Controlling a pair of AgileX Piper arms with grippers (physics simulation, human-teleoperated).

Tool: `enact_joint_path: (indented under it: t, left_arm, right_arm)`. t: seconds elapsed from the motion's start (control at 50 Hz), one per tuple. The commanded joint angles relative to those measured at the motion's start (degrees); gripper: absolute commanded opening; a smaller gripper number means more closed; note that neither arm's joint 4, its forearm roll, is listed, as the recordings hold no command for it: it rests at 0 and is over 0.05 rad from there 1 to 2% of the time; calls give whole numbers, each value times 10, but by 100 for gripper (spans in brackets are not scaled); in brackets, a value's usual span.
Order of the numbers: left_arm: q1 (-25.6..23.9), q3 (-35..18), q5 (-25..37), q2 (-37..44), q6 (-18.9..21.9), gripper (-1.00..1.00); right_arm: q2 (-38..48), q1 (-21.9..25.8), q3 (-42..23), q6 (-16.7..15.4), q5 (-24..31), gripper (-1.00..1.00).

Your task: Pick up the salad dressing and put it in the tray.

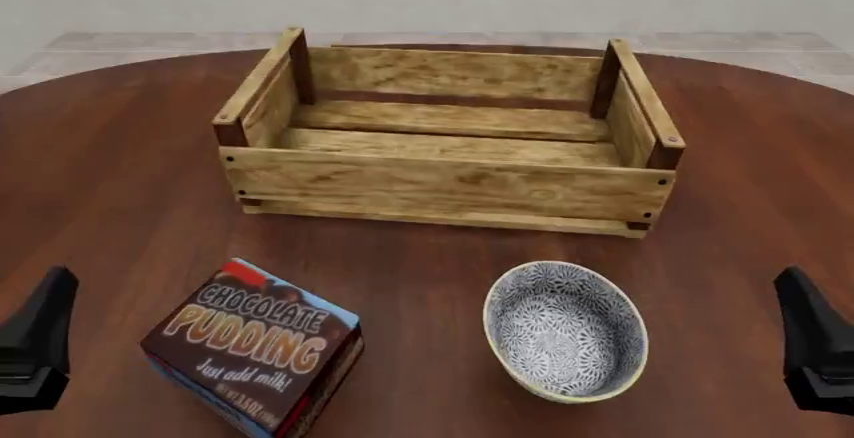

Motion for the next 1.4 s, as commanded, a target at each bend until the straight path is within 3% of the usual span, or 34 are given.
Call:
enact_joint_path:
  t: [0.02,0.44,0.54,0.6,0.62,0.7,0.72,0.8,0.86,1.08,1.4]
  left_arm:
    - [3,-1,-2,4,12,100]
    - [-3,0,-3,24,19,100]
    - [-7,-21,34,23,29,100]
    - [9,-49,87,2,82,100]
    - [28,-77,132,0,108,100]
    - [54,-82,161,-2,111,100]
    - [50,-84,184,0,94,100]
    - [102,-124,219,-2,141,100]
    - [111,-136,245,-2,135,100]
    - [179,-204,355,-2,181,100]
    - [269,-244,433,-2,180,100]
  right_arm:
    - [4,0,0,0,-3,100]
    - [6,0,-1,0,-5,100]
    - [6,0,0,0,-5,100]
    - [5,0,0,0,-4,100]
    - [5,0,0,0,-4,100]
    - [5,0,-1,0,-4,100]
    - [5,0,-2,0,-3,100]
    - [6,0,0,0,-5,100]
    - [7,0,0,0,-6,100]
    - [7,0,0,0,-6,100]
    - [7,0,0,0,-6,100]
